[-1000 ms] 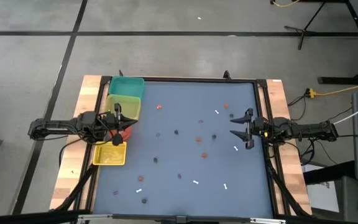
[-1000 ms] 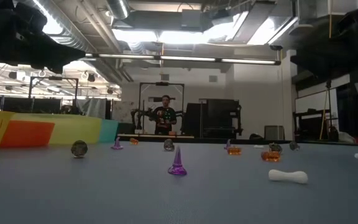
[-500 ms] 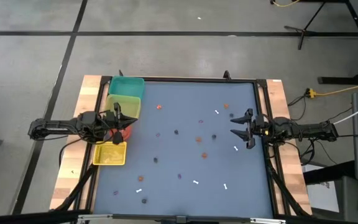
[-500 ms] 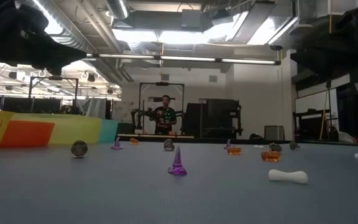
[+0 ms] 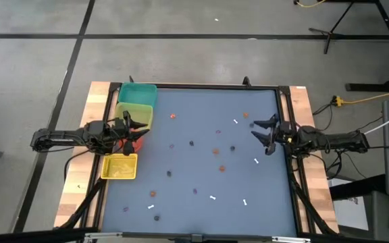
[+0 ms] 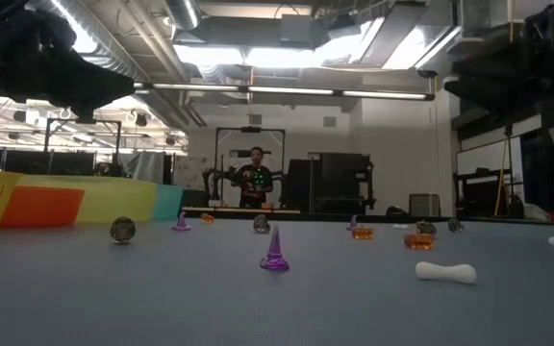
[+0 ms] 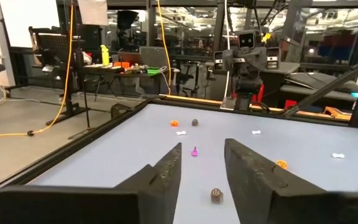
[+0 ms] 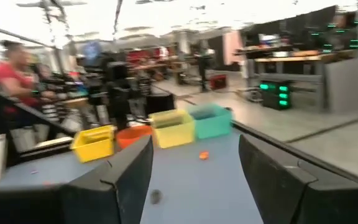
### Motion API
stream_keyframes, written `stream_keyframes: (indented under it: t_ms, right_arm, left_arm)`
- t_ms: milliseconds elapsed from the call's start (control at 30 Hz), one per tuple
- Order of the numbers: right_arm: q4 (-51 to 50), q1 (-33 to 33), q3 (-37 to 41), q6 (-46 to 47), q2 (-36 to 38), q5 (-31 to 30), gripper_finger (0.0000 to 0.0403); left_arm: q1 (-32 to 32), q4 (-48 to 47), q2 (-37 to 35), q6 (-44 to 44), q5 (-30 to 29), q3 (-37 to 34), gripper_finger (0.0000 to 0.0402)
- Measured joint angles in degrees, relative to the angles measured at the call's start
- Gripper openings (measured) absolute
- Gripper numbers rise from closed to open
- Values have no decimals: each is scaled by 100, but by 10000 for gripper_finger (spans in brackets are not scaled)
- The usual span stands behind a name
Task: Sort Halloween decoration
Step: Put the top right black skull toy into the green bin
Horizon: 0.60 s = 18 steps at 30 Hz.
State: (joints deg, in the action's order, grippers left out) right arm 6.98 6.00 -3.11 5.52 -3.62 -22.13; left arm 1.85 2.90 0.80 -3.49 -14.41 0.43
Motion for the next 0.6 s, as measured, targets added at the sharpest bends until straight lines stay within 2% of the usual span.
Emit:
stream_keyframes:
  t_ms: [133,233,300,400,600]
  right_arm:
    - [-703,-2,-492,8,-635,-673,239]
    - [-1129,-53,-920,12,-1335,-1397,239]
    - [-1488,-258,-1182,114,-1875,-1658,239]
    - [-1984,-821,-1628,550,-2668,-1565,239]
    - [-3069,-2218,-2402,805,-4005,-574,239]
  left_arm:
    - [0,0,0,-2,2,1,115]
    - [0,-1,-1,-2,4,2,114]
    - [0,0,-2,-2,4,0,114]
    - [0,0,0,-2,7,1,114]
    - [0,-2,0,-2,15,0,114]
